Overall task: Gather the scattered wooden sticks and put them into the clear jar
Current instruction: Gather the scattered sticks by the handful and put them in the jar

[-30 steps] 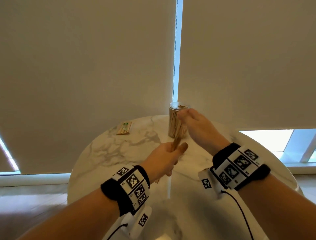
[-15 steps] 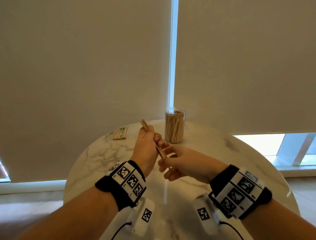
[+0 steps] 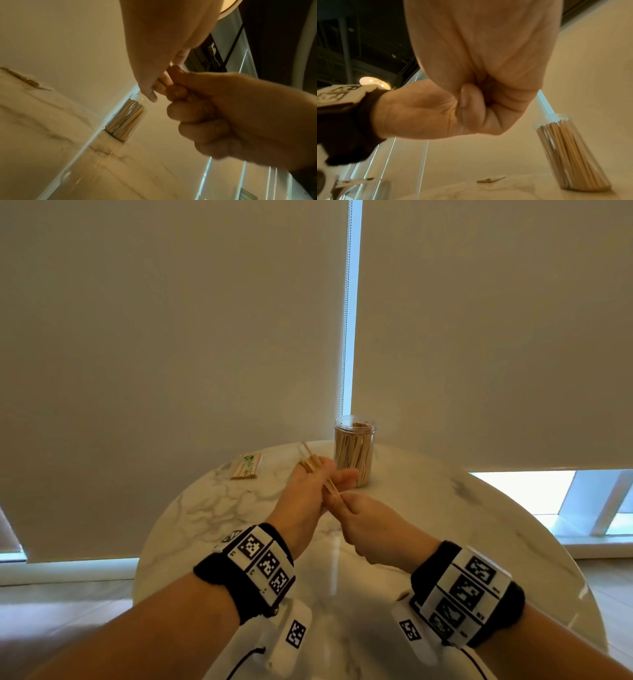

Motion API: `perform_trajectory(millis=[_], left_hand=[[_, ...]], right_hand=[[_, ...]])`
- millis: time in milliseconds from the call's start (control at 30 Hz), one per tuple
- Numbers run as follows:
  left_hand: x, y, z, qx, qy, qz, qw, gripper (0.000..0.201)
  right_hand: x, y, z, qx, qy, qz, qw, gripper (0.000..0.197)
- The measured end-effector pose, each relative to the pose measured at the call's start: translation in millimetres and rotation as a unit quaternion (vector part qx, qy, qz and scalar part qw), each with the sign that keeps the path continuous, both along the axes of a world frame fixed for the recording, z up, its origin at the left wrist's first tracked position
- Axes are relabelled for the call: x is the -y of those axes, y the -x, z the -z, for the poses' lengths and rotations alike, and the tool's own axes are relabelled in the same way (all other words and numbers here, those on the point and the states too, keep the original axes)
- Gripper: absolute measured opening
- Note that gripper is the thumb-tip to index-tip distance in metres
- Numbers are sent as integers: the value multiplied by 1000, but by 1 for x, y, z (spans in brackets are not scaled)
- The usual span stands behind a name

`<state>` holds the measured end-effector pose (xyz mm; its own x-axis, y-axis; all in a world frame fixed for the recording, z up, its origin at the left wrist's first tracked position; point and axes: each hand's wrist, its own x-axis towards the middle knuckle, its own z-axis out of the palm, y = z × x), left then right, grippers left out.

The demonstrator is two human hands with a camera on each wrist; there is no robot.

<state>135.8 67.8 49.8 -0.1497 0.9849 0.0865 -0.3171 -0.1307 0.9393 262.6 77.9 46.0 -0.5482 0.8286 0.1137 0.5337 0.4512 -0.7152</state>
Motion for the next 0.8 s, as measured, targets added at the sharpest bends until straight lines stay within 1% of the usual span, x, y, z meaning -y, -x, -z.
perform_trajectory(millis=[33, 100, 133, 167, 233, 267, 333, 367, 400, 467, 500, 533, 600, 667, 733, 800], left_hand=[[-4, 5, -4, 30, 6, -32, 999, 27], [-11, 15, -11, 71, 5, -90, 993, 27], [-13, 18, -13, 72, 8, -100, 992, 28], [-13, 19, -13, 48, 19, -95, 994, 31], [-12, 14, -10, -56, 55, -64, 995, 42], [-12, 12, -7, -113, 75, -51, 989, 46], [-13, 14, 0, -198, 112, -33, 973, 46], [-14, 17, 3, -244, 132, -21, 961, 46], [-15, 22, 7, -316, 144, -10, 938, 47], [-18, 29, 15, -478, 125, -12, 869, 49], [-20, 31, 18, -525, 105, -28, 844, 49], [-22, 30, 19, -545, 88, -46, 832, 49], [-25, 27, 18, -558, 70, -86, 823, 52], [-28, 24, 15, -563, 63, -107, 817, 60], [-31, 23, 17, -563, 50, -106, 818, 67], [-33, 22, 19, -565, 36, -93, 819, 69]], right_hand=[[-1, -2, 1, 32, -12, -2, 999, 46], [-3, -4, 5, 84, -19, 0, 996, 48], [-3, -4, 8, 100, -20, 1, 995, 47], [-4, -4, 9, 109, -26, -1, 994, 44], [-4, -3, 9, 126, -57, -11, 990, 35], [-4, -4, 8, 134, -78, -16, 988, 30], [-6, -6, 6, 138, -109, -10, 984, 28], [-8, -8, 7, 139, -115, 2, 984, 29], [-10, -10, 8, 144, -120, 17, 982, 32], [-15, -11, 13, 161, -127, 38, 978, 38], [-16, -11, 14, 162, -128, 43, 977, 38], [-16, -11, 14, 158, -129, 46, 978, 37], [-17, -11, 14, 138, -136, 43, 980, 33], [-20, -13, 13, 130, -166, 35, 977, 28], [-26, -16, 10, 132, -207, 35, 969, 27], [-35, -21, 5, 134, -212, 48, 967, 29]])
